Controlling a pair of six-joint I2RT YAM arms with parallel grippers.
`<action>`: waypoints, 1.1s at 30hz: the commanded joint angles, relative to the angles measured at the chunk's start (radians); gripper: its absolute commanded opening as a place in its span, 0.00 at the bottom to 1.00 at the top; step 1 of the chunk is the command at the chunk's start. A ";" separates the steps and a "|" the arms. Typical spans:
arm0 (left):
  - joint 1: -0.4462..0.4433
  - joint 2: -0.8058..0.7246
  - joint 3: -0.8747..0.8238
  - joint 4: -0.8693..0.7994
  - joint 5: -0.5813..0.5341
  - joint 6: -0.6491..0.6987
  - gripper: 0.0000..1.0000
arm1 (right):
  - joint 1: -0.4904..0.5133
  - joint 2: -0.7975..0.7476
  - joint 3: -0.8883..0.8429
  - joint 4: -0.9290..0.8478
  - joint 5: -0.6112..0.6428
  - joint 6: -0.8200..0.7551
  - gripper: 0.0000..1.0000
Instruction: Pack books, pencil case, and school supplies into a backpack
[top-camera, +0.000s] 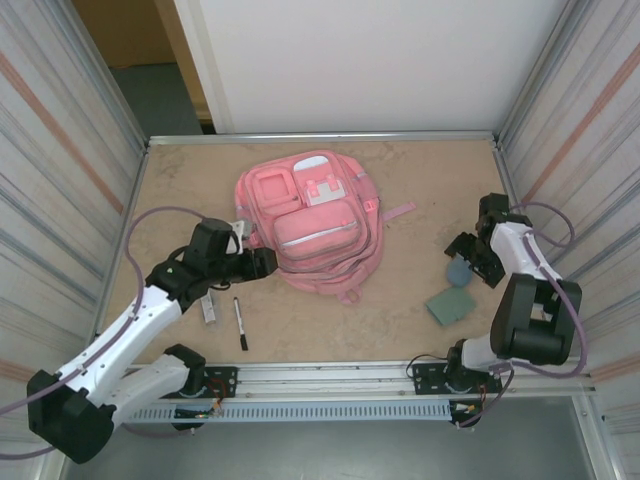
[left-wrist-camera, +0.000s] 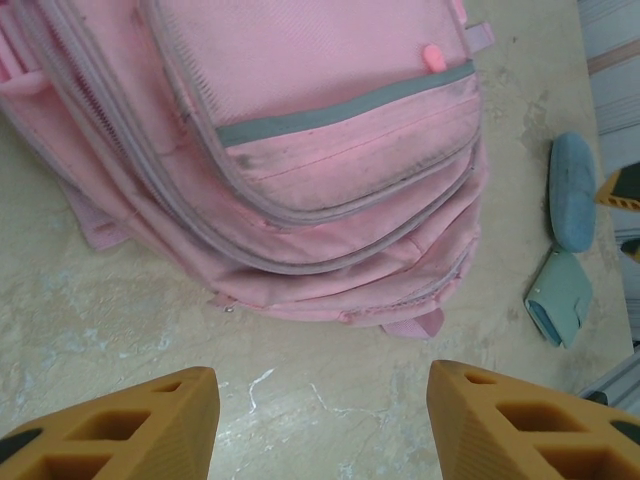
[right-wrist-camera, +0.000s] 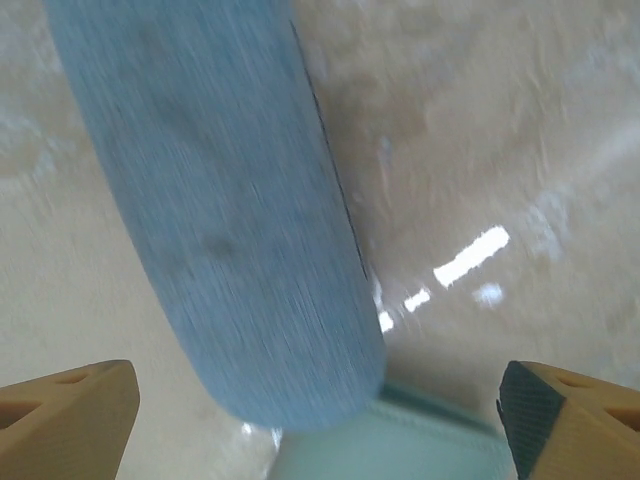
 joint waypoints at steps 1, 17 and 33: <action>-0.012 0.031 0.067 -0.004 -0.019 0.056 0.58 | -0.029 0.080 0.033 0.064 -0.067 -0.092 0.91; -0.205 0.327 0.180 0.184 -0.056 0.923 0.63 | 0.048 0.244 0.097 0.081 -0.126 -0.115 0.64; -0.214 0.693 0.312 0.285 -0.207 1.130 0.65 | 0.084 0.042 0.127 0.047 -0.375 -0.026 0.54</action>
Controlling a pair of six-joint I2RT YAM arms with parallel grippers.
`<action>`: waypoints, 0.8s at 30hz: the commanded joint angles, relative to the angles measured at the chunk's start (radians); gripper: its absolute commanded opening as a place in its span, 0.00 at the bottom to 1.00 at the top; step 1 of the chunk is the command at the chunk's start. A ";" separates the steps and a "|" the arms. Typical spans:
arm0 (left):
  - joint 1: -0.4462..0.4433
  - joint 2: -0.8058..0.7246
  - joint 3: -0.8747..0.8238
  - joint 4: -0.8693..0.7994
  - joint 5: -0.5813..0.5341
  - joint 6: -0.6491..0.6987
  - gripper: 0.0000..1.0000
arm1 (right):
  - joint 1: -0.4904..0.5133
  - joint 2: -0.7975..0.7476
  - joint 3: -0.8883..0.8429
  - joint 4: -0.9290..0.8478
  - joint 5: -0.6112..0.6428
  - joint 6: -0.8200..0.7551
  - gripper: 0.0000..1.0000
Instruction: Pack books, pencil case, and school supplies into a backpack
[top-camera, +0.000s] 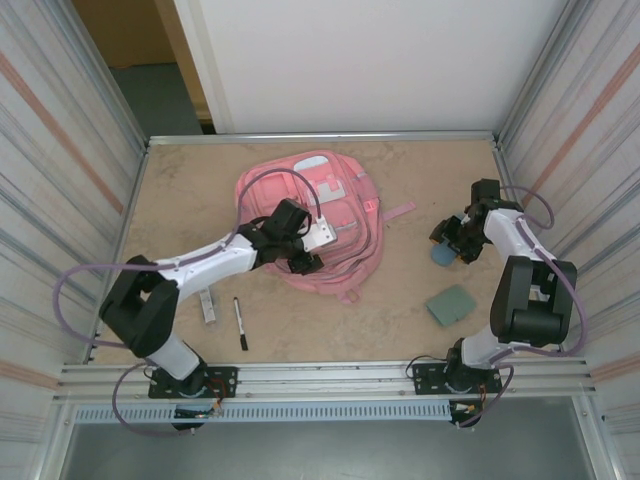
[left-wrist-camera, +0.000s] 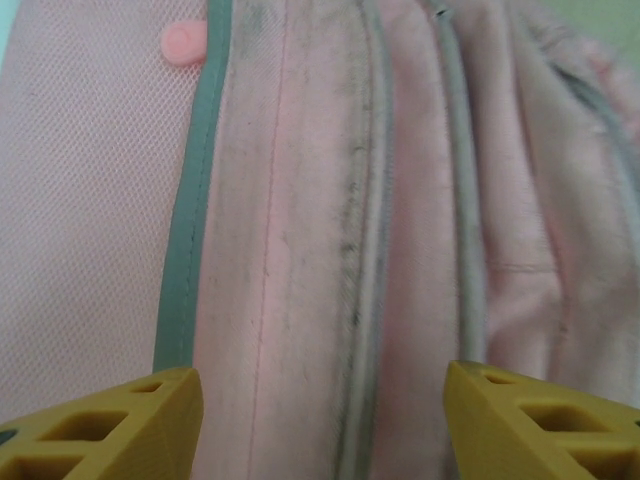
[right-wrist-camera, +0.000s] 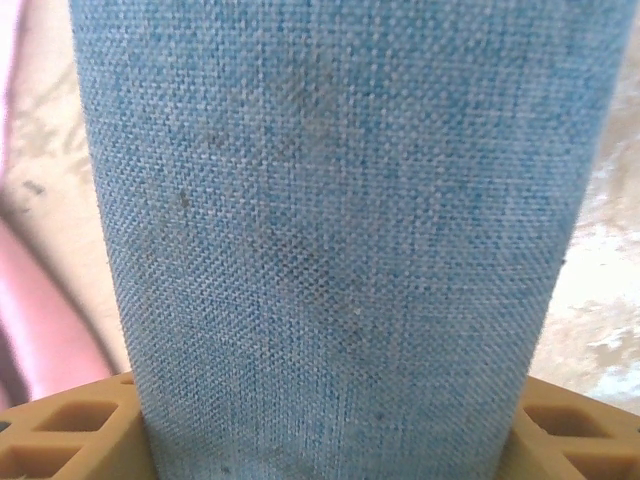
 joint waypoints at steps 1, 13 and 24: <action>-0.005 0.044 0.033 0.075 -0.049 0.024 0.65 | 0.017 -0.040 0.035 -0.030 -0.106 0.044 0.54; -0.001 0.009 0.124 0.078 -0.029 0.004 0.00 | 0.120 -0.145 0.090 -0.038 -0.275 0.154 0.50; 0.020 0.022 0.499 -0.105 -0.102 -0.293 0.00 | 0.294 -0.189 0.106 -0.039 -0.336 0.270 0.51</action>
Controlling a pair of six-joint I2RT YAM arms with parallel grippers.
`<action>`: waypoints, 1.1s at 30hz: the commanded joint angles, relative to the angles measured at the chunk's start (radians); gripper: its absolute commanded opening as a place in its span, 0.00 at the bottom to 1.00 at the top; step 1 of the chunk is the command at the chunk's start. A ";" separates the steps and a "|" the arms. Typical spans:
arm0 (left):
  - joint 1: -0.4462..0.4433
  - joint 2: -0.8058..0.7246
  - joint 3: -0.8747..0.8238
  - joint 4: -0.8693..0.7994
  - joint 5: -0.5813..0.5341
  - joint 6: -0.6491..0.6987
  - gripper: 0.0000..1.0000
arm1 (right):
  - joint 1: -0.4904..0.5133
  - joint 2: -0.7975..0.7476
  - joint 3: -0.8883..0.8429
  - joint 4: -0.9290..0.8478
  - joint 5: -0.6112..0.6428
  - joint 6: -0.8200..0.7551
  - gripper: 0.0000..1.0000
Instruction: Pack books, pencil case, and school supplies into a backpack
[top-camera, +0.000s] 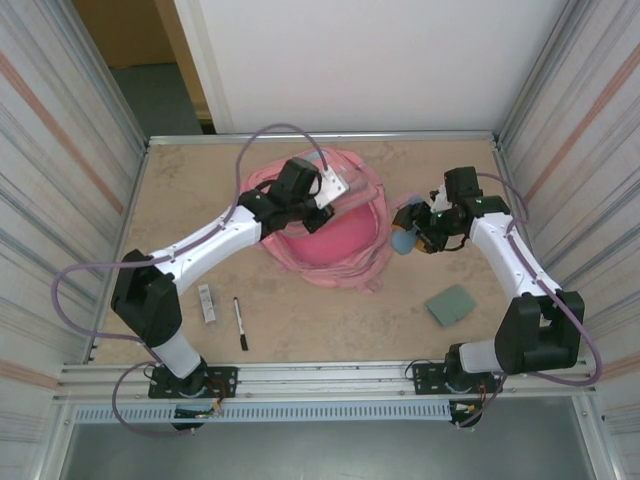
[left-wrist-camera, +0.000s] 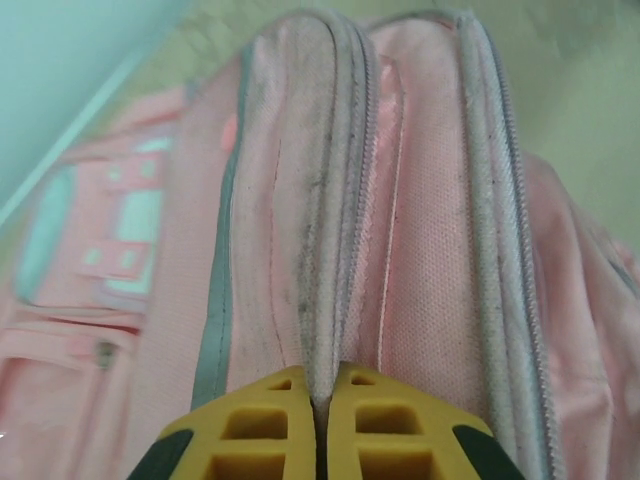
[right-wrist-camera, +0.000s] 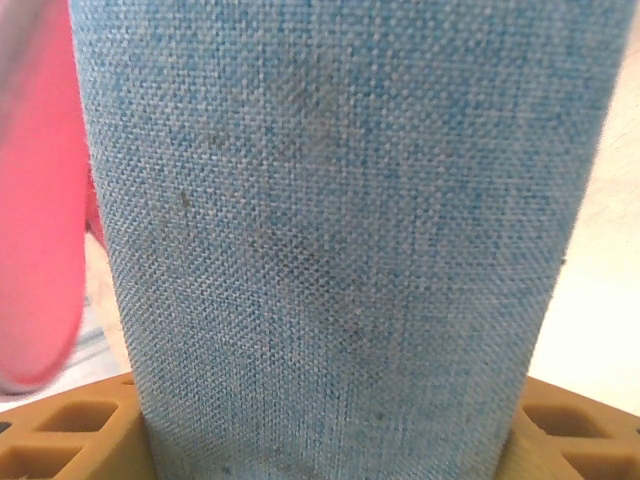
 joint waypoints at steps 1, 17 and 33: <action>0.018 -0.031 0.110 0.021 -0.025 -0.135 0.00 | 0.066 -0.029 0.033 0.020 -0.024 0.079 0.51; 0.034 -0.076 0.084 0.136 0.080 -0.337 0.00 | 0.333 0.352 0.133 0.524 0.073 0.552 0.51; 0.072 -0.109 0.003 0.170 0.120 -0.351 0.00 | 0.337 0.515 0.247 0.466 0.019 0.441 0.75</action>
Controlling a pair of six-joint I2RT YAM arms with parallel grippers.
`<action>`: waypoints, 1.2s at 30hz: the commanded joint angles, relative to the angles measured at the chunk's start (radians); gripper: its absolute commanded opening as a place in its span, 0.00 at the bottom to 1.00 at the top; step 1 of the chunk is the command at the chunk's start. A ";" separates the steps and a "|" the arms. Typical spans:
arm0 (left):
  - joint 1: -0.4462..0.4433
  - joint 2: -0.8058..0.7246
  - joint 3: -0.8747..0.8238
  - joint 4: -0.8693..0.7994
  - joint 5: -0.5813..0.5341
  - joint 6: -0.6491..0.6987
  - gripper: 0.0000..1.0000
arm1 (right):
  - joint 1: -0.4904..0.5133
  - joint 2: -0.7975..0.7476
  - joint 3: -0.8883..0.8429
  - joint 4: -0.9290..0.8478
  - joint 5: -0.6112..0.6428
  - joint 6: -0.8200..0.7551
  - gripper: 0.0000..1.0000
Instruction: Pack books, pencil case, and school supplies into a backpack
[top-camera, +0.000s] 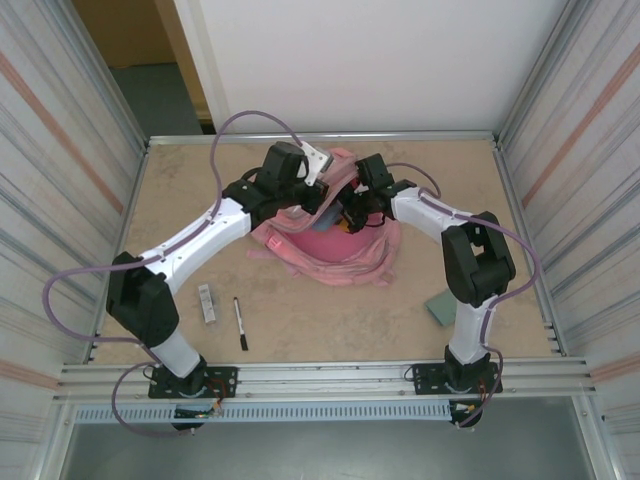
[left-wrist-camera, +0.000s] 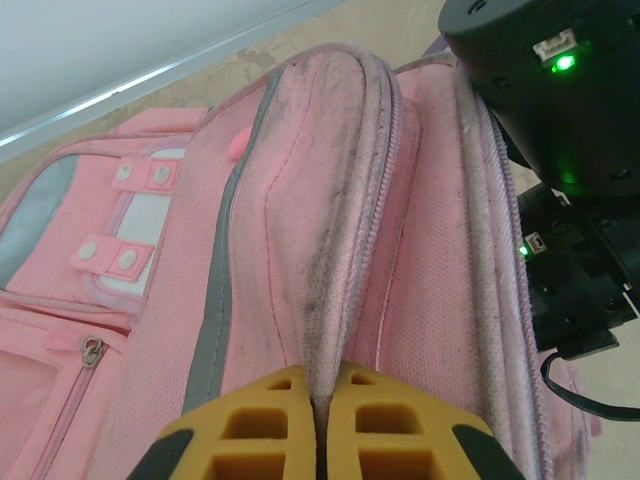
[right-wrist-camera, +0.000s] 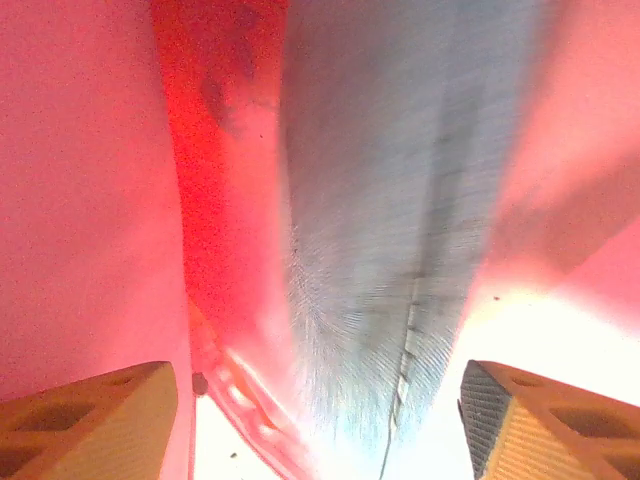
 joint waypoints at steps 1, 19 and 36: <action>0.012 -0.088 -0.004 0.120 0.045 -0.023 0.00 | -0.011 -0.012 -0.027 -0.019 -0.046 -0.032 0.75; 0.022 -0.105 -0.017 0.131 0.113 -0.042 0.00 | 0.025 0.050 -0.091 0.151 -0.025 -0.003 0.46; 0.042 -0.088 0.039 0.139 0.150 -0.056 0.00 | 0.130 0.206 -0.041 0.556 0.119 0.329 0.26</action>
